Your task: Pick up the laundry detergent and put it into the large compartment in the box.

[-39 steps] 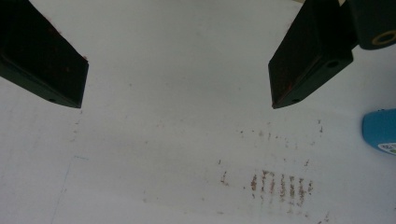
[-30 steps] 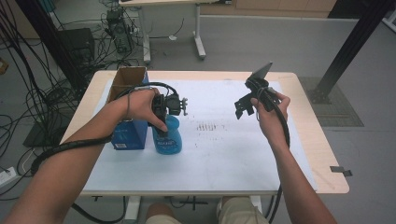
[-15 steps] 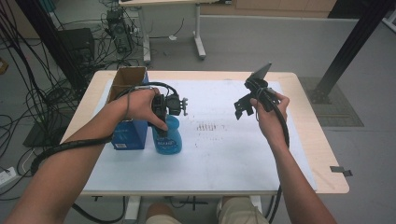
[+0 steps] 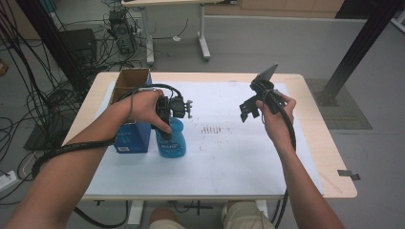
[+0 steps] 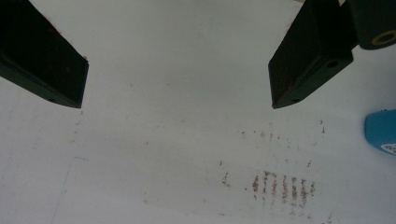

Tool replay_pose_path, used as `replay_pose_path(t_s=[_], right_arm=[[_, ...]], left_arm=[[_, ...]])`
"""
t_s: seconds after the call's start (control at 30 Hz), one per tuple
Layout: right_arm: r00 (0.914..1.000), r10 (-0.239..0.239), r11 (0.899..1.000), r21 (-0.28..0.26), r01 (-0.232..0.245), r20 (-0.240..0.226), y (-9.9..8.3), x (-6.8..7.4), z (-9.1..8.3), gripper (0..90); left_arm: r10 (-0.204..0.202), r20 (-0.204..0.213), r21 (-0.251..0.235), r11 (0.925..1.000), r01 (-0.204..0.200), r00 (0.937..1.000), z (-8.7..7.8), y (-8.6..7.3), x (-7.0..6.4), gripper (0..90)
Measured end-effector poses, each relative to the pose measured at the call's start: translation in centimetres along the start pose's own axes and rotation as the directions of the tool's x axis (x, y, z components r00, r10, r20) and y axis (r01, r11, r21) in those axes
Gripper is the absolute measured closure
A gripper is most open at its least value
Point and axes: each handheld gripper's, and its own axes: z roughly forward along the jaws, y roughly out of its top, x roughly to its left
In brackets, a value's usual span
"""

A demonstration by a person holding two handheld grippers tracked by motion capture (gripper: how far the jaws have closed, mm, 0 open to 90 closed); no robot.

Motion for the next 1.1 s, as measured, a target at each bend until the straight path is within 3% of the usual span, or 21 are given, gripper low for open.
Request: replay_pose_path(t_s=[1.1], right_arm=[[1.0000,-0.003,1.000,-0.001,0.003,0.000,-0.02,0.24,-0.08,4.9]], left_arm=[[-0.007,-0.004,-0.011,0.9999,0.007,1.0000,-0.01,-0.30,-0.13,38.0]])
